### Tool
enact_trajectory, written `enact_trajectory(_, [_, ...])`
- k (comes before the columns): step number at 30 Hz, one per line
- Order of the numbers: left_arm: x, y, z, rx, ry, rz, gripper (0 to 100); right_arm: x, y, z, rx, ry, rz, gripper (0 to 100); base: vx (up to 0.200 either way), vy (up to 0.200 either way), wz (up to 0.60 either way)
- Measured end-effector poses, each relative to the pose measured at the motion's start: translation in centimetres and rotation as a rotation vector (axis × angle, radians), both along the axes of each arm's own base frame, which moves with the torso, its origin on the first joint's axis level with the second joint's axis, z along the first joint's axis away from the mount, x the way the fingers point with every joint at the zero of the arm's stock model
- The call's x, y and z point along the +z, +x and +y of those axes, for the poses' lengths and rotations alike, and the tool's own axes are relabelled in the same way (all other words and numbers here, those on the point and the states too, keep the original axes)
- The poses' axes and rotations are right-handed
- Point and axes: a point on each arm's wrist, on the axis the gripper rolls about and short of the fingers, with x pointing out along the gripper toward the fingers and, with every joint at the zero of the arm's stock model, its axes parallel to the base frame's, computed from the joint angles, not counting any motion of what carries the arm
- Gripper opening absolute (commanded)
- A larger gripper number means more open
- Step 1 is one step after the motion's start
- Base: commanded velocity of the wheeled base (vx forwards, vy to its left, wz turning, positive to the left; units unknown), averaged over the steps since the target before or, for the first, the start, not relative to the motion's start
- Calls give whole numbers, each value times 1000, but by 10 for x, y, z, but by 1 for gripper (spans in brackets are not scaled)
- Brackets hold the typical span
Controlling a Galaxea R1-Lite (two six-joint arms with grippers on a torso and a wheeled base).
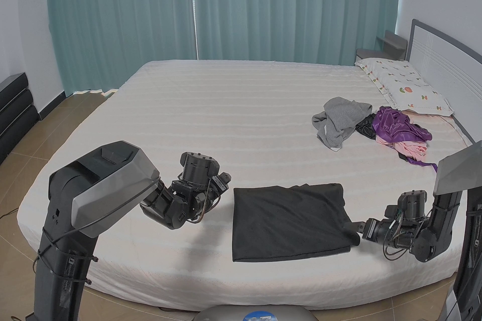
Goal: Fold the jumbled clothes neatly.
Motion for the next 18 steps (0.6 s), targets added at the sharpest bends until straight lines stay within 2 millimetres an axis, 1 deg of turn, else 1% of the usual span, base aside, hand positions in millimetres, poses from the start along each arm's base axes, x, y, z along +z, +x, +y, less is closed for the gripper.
enact_trajectory(4, [0, -1, -1, -2, 0, -2, 100, 3, 25, 1, -36, 39, -63, 100, 0, 0, 0])
enact_trajectory(13, [-2, -3, -3, -9, 4, 3, 100, 6, 91, 6, -108, 148, -155, 100, 0, 0, 0])
enact_trajectory(18, [-3, -4, -4, -8, 6, 6, 100, 0, 116, 11, -120, 181, -156, 100, 0, 0, 0])
